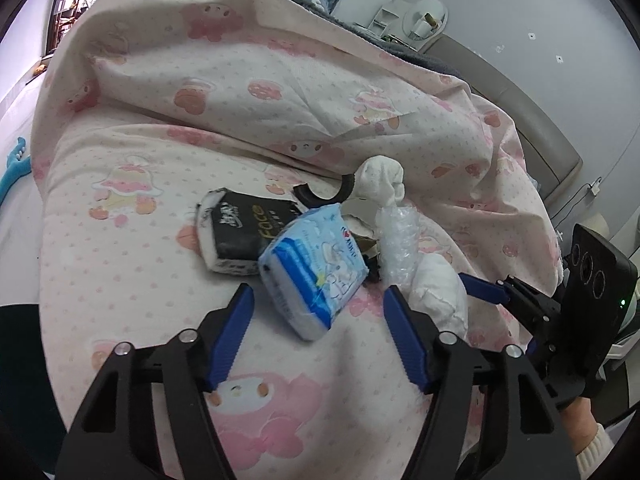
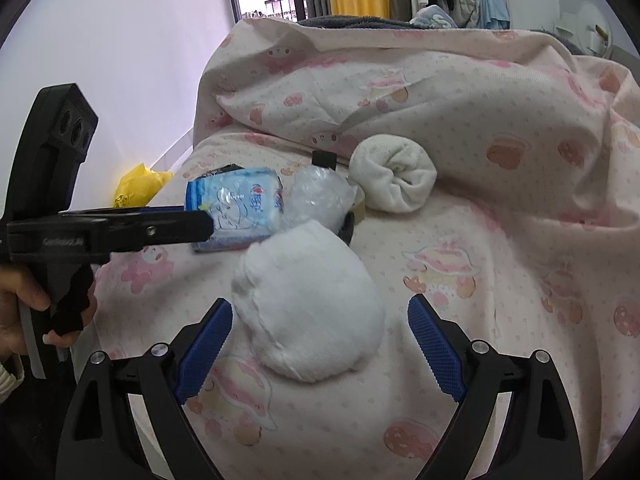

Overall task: Collect trash
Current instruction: 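Grasp the blue tissue packet with the left tool while the right tool grasps the white fluffy ball, then carry both items to the bin and open the left tool over it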

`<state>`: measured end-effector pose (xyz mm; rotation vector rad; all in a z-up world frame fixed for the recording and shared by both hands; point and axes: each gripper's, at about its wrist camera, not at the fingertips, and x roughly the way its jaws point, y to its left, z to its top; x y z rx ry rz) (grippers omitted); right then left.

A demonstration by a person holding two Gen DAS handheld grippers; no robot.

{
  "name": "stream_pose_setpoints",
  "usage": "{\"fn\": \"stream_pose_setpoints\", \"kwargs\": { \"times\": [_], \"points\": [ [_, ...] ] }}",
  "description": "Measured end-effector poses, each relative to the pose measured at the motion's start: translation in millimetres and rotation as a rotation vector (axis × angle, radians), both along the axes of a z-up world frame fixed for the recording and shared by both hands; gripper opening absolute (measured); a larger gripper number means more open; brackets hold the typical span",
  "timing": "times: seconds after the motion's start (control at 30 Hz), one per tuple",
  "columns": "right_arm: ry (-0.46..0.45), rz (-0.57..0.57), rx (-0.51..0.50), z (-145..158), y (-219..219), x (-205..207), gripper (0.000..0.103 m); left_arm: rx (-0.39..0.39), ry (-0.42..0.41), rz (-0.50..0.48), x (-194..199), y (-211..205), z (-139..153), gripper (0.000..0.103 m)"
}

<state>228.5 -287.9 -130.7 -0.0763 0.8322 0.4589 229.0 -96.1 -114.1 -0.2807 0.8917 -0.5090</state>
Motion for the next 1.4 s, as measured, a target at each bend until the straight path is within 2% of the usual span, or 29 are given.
{"fn": "stream_pose_setpoints", "kwargs": {
  "times": [0.13,0.23,0.3,0.47,0.5,0.53,0.67,0.77,0.9,1.13,1.4],
  "points": [
    [0.012,0.009,0.008,-2,-4,-1,0.090,0.005,-0.007,0.002,2,-5,-1,0.059],
    [0.020,0.014,0.015,-4,-6,-1,0.090,0.029,-0.021,0.006,3,-8,-2,0.048],
    [0.023,0.018,0.016,-4,-6,-1,0.090,0.037,-0.027,0.009,3,-9,-2,0.036],
    [0.029,0.028,0.010,-4,-4,-3,0.090,0.053,-0.078,0.001,-1,-11,5,0.023],
    [0.032,0.027,0.006,-5,-4,-2,0.087,0.056,-0.090,-0.001,-2,-11,7,0.019],
    [0.037,0.025,0.002,-5,-3,-1,0.072,0.063,-0.110,-0.004,-4,-12,11,0.018],
    [0.062,0.022,0.008,-5,-2,3,0.058,0.078,-0.189,-0.021,-13,-13,28,0.014],
    [0.048,0.013,0.028,3,-2,2,0.057,0.106,-0.242,-0.028,-20,-12,39,0.014],
    [0.002,-0.010,0.094,22,-6,0,0.057,0.107,-0.273,-0.027,-26,-6,49,0.013],
    [-0.043,-0.060,0.174,41,-7,4,0.056,0.112,-0.291,-0.005,-31,11,59,0.013],
    [-0.080,-0.027,0.185,54,34,12,0.056,0.152,-0.283,0.032,-34,44,63,0.013]
  ]
}}
